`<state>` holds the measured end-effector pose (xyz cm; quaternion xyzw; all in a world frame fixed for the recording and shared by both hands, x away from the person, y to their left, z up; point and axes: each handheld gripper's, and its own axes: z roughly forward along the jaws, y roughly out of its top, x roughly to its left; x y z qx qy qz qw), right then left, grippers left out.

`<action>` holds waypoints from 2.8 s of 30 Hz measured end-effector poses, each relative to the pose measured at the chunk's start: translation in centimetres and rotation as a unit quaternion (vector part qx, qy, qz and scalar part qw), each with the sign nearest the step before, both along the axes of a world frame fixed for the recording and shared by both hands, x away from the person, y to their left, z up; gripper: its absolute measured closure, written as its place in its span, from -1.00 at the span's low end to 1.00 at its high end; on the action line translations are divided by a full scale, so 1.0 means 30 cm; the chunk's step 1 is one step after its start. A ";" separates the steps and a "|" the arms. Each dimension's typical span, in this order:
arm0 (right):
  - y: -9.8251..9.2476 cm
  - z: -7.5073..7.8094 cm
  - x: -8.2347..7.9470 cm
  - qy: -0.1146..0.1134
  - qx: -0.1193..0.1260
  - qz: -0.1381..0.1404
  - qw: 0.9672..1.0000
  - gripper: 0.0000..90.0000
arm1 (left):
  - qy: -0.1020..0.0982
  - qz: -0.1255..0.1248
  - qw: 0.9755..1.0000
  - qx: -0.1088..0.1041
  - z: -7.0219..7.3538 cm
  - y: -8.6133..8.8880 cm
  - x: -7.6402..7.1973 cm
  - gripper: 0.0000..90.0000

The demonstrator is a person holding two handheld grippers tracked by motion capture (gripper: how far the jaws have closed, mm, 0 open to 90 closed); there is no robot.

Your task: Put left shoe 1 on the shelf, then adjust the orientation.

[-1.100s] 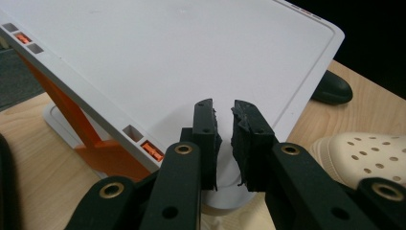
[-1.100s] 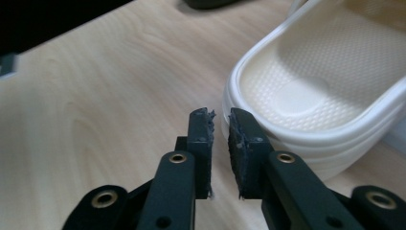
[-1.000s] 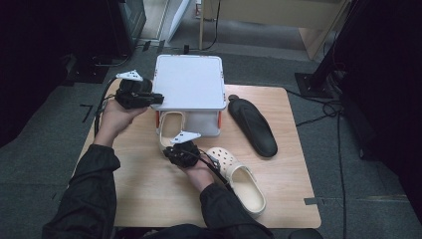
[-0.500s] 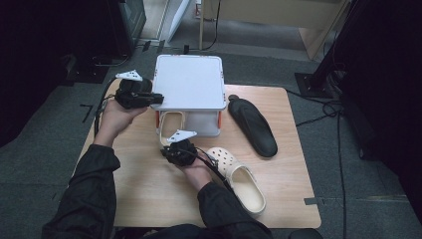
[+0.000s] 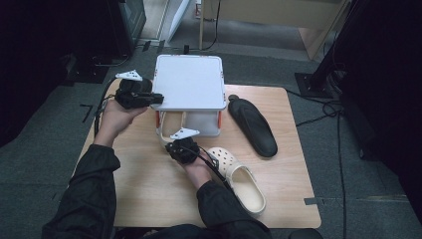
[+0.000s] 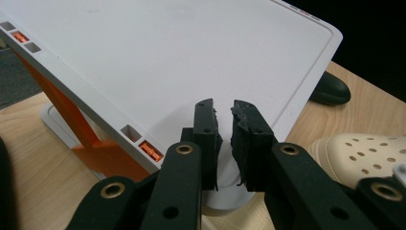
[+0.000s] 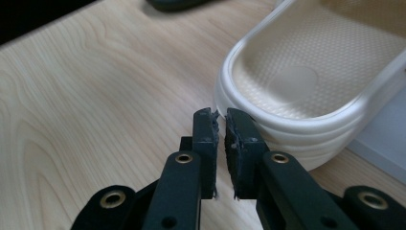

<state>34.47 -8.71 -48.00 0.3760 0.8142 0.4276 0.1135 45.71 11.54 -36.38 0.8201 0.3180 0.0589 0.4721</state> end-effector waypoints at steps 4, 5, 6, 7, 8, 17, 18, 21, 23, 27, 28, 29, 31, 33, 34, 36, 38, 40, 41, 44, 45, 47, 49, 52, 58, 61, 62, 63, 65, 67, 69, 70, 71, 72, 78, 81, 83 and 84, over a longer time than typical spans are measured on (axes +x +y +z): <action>0.014 0.004 0.028 -0.005 -0.002 -0.010 1.000 0.81 | 0.000 0.001 1.000 0.001 0.000 -0.001 -0.001 0.80; 0.015 0.004 0.036 -0.005 0.001 -0.008 1.000 0.84 | 0.000 0.001 1.000 0.001 0.001 -0.001 -0.001 0.80; 0.017 0.007 0.043 -0.002 0.007 -0.007 1.000 0.82 | 0.000 0.001 1.000 0.001 0.000 -0.001 -0.001 0.80; 0.022 0.009 0.049 -0.004 0.005 -0.011 1.000 0.79 | -0.001 0.001 1.000 0.001 0.000 -0.001 -0.001 0.80; 0.027 0.010 0.055 -0.010 -0.001 -0.012 1.000 0.79 | 0.000 0.001 1.000 0.000 0.000 0.000 -0.001 0.80; 0.041 0.008 0.111 -0.001 0.009 -0.024 1.000 0.74 | 0.001 0.000 1.000 -0.005 -0.002 0.002 0.001 0.80; 0.040 0.011 0.109 0.001 0.010 -0.023 1.000 0.73 | 0.002 0.000 1.000 -0.006 -0.002 0.003 0.002 0.80; 0.034 0.028 0.095 0.007 0.015 -0.017 1.000 0.66 | 0.001 0.000 1.000 -0.007 -0.003 0.004 0.002 0.80; 0.025 0.043 0.080 0.017 0.034 -0.007 0.999 0.60 | -0.002 0.004 1.000 -0.002 -0.001 0.002 0.001 0.79; -0.002 0.082 0.039 0.023 0.047 0.016 0.998 0.52 | 0.001 0.004 1.000 -0.004 0.000 0.002 0.002 0.76; -0.010 0.093 0.027 0.026 0.048 0.021 0.998 0.49 | 0.003 0.004 1.000 -0.005 -0.001 0.002 0.002 0.75; -0.021 0.103 0.016 0.024 0.049 0.028 0.998 0.45 | 0.005 0.004 1.000 -0.007 -0.001 0.002 0.002 0.74; -0.042 0.121 -0.006 0.026 0.049 0.041 0.998 0.42 | 0.007 0.001 1.000 -0.012 -0.003 0.003 0.002 0.69; -0.063 0.135 -0.026 0.026 0.045 0.049 0.997 0.41 | 0.004 0.001 1.000 -0.012 -0.004 0.002 0.000 0.69; -0.073 0.144 -0.036 0.026 0.040 0.053 0.997 0.41 | 0.005 0.002 1.000 -0.012 -0.003 0.002 0.000 0.69; -0.096 0.160 -0.054 0.018 0.030 0.060 0.998 0.40 | 0.004 0.003 1.000 -0.011 -0.003 -0.001 -0.001 0.69; -0.125 0.173 -0.068 0.017 0.028 0.065 0.997 0.39 | 0.003 0.004 1.000 -0.009 -0.002 -0.002 -0.002 0.68; -0.158 0.184 -0.079 0.021 0.031 0.066 0.997 0.39 | 0.002 0.004 1.000 -0.007 -0.002 -0.002 -0.003 0.68; -0.174 0.188 -0.083 0.023 0.037 0.064 0.997 0.38 | 0.002 0.003 1.000 -0.007 -0.002 -0.003 -0.003 0.67; -0.220 0.201 -0.097 0.020 0.039 0.065 0.997 0.37 | -0.002 0.005 1.000 -0.004 0.001 -0.009 -0.010 0.62; -0.236 0.205 -0.103 0.014 0.035 0.067 0.997 0.37 | -0.004 0.005 1.000 -0.001 0.002 -0.012 -0.011 0.60; -0.261 0.210 -0.110 0.011 0.034 0.066 0.997 0.37 | -0.008 0.006 1.000 0.006 0.004 -0.018 -0.016 0.58; -0.292 0.215 -0.116 0.009 0.034 0.066 0.997 0.37 | -0.007 0.007 1.000 0.003 0.003 -0.018 -0.017 0.55; -0.347 0.222 -0.121 0.008 0.033 0.064 0.997 0.37 | -0.002 0.007 1.000 -0.007 -0.001 -0.014 -0.017 0.52; -0.467 0.230 -0.128 0.010 0.040 0.049 0.998 0.37 | 0.003 0.009 1.000 -0.018 -0.005 -0.011 -0.017 0.48; -0.525 0.236 -0.137 0.006 0.043 0.039 0.998 0.36 | 0.000 0.010 1.000 -0.012 -0.003 -0.015 -0.021 0.46; -0.536 0.237 -0.140 0.004 0.044 0.035 0.998 0.35 | -0.002 0.009 1.000 -0.008 -0.001 -0.017 -0.023 0.46; -0.553 0.238 -0.145 0.001 0.045 0.033 0.998 0.34 | -0.002 0.010 1.000 -0.007 0.000 -0.018 -0.024 0.45; -0.578 0.235 -0.153 -0.004 0.041 0.033 0.999 0.33 | -0.002 0.010 1.000 -0.006 0.001 -0.020 -0.025 0.44; -0.602 0.228 -0.164 -0.003 0.041 0.029 0.999 0.32 | -0.003 0.010 1.000 -0.005 0.001 -0.021 -0.026 0.42; -0.620 0.221 -0.175 -0.001 0.038 0.026 0.999 0.31 | -0.003 0.008 1.000 -0.004 0.002 -0.020 -0.027 0.41; -0.626 0.220 -0.180 -0.001 0.038 0.026 0.999 0.31 | -0.003 0.008 1.000 -0.004 0.002 -0.020 -0.026 0.41; -0.634 0.218 -0.187 -0.002 0.036 0.026 0.999 0.29 | -0.003 0.008 1.000 -0.004 0.002 -0.020 -0.026 0.41; -0.640 0.216 -0.192 -0.005 0.033 0.025 0.999 0.28 | -0.002 0.007 1.000 -0.005 0.002 -0.020 -0.026 0.41; -0.688 0.208 -0.232 -0.007 0.028 0.019 0.999 0.24 | -0.003 0.006 1.000 -0.003 0.003 -0.022 -0.028 0.36; -0.715 0.199 -0.257 -0.004 0.018 0.015 1.000 0.22 | -0.003 0.005 1.000 -0.004 0.003 -0.023 -0.027 0.36; -0.729 0.195 -0.277 -0.001 0.016 0.009 1.000 0.22 | -0.001 0.004 1.000 -0.008 0.001 -0.020 -0.023 0.36; -0.738 0.193 -0.285 -0.005 0.020 0.006 1.000 0.21 | 0.001 0.005 1.000 -0.011 0.000 -0.019 -0.022 0.36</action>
